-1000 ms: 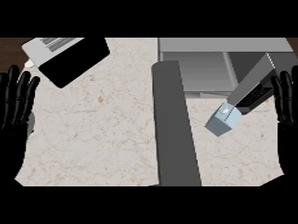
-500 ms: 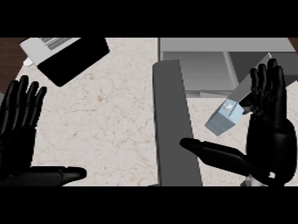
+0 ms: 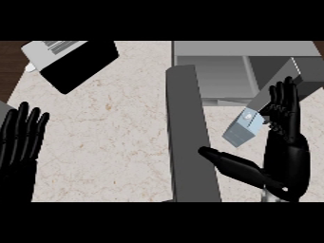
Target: Pick up the milk, place it into the microwave and close the microwave
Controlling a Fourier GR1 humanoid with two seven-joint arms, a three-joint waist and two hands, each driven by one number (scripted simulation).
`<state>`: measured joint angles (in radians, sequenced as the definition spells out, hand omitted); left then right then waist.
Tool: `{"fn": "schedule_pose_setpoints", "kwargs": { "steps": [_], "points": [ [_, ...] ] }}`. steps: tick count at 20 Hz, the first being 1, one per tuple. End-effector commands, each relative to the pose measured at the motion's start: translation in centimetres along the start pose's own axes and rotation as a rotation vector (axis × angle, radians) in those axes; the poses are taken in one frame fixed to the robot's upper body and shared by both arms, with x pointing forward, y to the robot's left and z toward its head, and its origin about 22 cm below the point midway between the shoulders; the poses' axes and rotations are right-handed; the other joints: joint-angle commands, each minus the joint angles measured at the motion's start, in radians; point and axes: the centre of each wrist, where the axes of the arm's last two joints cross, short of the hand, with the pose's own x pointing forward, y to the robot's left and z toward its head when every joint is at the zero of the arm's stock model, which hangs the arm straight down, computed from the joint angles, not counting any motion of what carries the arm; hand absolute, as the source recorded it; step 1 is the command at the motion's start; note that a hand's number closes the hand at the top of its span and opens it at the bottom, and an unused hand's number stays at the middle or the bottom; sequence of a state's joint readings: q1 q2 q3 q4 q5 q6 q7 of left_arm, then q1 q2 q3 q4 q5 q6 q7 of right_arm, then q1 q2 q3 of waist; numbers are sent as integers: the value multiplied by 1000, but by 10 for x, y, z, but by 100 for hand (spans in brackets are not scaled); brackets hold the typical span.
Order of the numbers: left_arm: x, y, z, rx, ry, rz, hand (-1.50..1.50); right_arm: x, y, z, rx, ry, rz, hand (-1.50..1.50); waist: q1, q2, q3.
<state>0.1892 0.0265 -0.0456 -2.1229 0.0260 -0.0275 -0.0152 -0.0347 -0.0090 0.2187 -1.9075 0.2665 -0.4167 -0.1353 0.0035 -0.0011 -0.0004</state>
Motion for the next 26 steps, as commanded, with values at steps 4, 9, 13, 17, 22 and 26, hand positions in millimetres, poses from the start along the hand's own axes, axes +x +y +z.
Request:
{"fn": "schedule_pose_setpoints", "kwargs": {
  "steps": [4, 9, 13, 17, 22, 26],
  "points": [
    [13, -26, 12, -4, -17, 0, -150, -29, -15, 16, -17, 68, 32, -150, -3, 0, 1],
    [7, -10, 23, -26, -2, 10, -150, -74, -17, 27, -38, 104, 73, -150, 1, 1, 1],
    [7, -12, 35, -14, -8, 11, -150, -104, -21, 53, -55, 124, 86, -150, 3, 1, 1],
    [46, -19, 45, -16, -6, 23, -150, -119, -45, 69, -78, 165, 90, -150, 3, -1, 1],
    [18, 7, 39, -10, 1, 4, -150, -147, -33, 80, -96, 168, 84, -150, 3, 1, 1],
    [20, -16, 30, -13, -5, 7, -150, -166, -69, 84, -106, 172, 68, -150, 0, 1, 1]
  ]
}}
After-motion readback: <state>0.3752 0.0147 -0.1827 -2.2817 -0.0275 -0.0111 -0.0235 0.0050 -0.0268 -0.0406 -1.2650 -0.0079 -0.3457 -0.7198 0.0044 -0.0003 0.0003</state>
